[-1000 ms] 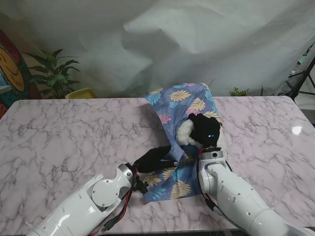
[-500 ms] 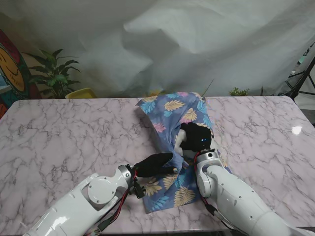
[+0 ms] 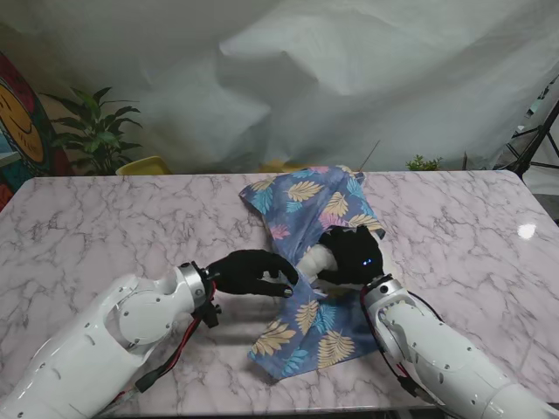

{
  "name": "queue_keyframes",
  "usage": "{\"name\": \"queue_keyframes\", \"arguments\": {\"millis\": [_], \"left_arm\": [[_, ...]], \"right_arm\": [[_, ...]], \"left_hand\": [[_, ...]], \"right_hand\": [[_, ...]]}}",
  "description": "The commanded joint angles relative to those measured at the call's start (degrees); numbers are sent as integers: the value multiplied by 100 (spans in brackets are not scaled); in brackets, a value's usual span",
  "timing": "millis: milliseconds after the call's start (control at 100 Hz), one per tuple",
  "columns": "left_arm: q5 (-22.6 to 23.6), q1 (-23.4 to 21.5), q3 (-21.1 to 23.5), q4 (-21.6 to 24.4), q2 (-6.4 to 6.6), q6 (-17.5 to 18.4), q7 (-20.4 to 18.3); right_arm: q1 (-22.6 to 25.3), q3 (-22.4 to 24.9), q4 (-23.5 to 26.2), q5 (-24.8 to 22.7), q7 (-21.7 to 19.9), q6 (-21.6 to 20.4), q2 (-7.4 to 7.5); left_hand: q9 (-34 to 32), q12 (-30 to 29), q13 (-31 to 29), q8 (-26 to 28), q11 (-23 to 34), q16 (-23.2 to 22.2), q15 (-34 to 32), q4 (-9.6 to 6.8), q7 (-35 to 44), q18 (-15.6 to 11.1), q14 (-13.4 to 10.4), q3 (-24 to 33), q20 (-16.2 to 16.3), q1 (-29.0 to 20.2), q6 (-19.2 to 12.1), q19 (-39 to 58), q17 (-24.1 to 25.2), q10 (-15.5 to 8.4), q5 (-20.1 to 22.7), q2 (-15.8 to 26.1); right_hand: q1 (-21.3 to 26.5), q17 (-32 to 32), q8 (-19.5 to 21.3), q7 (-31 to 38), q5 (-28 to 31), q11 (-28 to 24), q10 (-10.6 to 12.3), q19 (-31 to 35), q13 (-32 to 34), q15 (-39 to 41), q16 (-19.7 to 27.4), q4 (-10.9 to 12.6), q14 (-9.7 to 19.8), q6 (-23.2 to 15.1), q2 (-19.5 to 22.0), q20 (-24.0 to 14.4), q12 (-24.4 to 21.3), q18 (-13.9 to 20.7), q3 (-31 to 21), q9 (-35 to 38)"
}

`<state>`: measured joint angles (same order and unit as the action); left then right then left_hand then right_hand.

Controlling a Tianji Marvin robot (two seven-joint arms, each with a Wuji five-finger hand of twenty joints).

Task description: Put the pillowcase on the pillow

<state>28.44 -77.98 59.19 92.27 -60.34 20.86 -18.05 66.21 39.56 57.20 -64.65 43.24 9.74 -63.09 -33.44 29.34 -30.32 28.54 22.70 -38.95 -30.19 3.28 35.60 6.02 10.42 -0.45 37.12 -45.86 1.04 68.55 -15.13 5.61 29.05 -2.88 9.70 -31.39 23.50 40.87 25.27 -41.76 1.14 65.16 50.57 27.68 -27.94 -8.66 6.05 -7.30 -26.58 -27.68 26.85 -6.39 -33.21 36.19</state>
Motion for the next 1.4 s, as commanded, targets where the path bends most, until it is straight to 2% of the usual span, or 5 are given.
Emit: {"name": "queue_keyframes", "arguments": {"millis": [0, 580, 790, 1040, 1390], "left_arm": [[-296, 8, 82, 55, 32, -24, 65], [726, 2007, -1638, -2329, -726, -315, 2750], [484, 2840, -2526, -3481, -1075, -368, 2978], [116, 3368, -3262, -4627, -1539, -60, 3106], [-170, 2726, -2916, -4013, -1160, 701, 2463]], "right_arm": [[29, 33, -3, -61, 19, -30, 67], [1935, 2143, 2513, -1859, -1249, -1145, 604], [3122, 2999, 3491, -2110, -1641, -309, 494], [3563, 3232, 3968, -2350, -3373, 514, 412], [2286, 2494, 2512, -1264, -2817, 542, 382]], "left_hand": [[39, -31, -20, -18, -30, 37, 118, -129, -35, -289, -105, -120, 334, 129, -265, -51, 32, -29, 260, 206], [1159, -667, 1436, -471, -308, 1346, 1359, -55, -417, -487, -553, -86, -1069, -1225, -70, -2936, 1401, -651, -550, 429], [1545, -1000, 1884, -636, -368, 1877, 1418, -43, -652, -829, -764, -115, -1754, -1418, 40, -3348, 1675, -778, -809, 574], [1735, -1136, 2069, -690, -378, 2040, 1361, -56, -745, -890, -760, -100, -2043, -1465, 114, -3717, 1640, -800, -933, 640], [722, -1213, 108, -602, -236, 1909, 943, -7, -135, -41, -310, -113, -1699, -1990, 202, -2883, 905, -307, -488, 362]], "right_hand": [[-341, 206, -145, -31, -191, 134, -14, -63, -167, -157, 77, 86, -193, 17, 37, -52, -94, -167, -215, -243], [-693, 2147, -783, -1122, -1151, 669, -416, -1208, -2356, -1181, 1064, 105, -856, 563, 246, 780, -711, -581, -423, -1934], [608, 568, 530, 513, 1010, 42, 170, -87, 172, -194, 490, 224, -397, -272, 507, 584, -87, -329, 352, 968], [1024, -538, 1383, 1774, 830, -944, 215, 404, 1255, 398, -327, 284, -294, -483, 429, 26, 848, -212, 517, 1175], [1843, -675, 1235, 1767, 721, -772, 173, 293, 1455, 196, -415, 339, -180, -413, 602, 44, 796, -180, 1009, 1047]]}}
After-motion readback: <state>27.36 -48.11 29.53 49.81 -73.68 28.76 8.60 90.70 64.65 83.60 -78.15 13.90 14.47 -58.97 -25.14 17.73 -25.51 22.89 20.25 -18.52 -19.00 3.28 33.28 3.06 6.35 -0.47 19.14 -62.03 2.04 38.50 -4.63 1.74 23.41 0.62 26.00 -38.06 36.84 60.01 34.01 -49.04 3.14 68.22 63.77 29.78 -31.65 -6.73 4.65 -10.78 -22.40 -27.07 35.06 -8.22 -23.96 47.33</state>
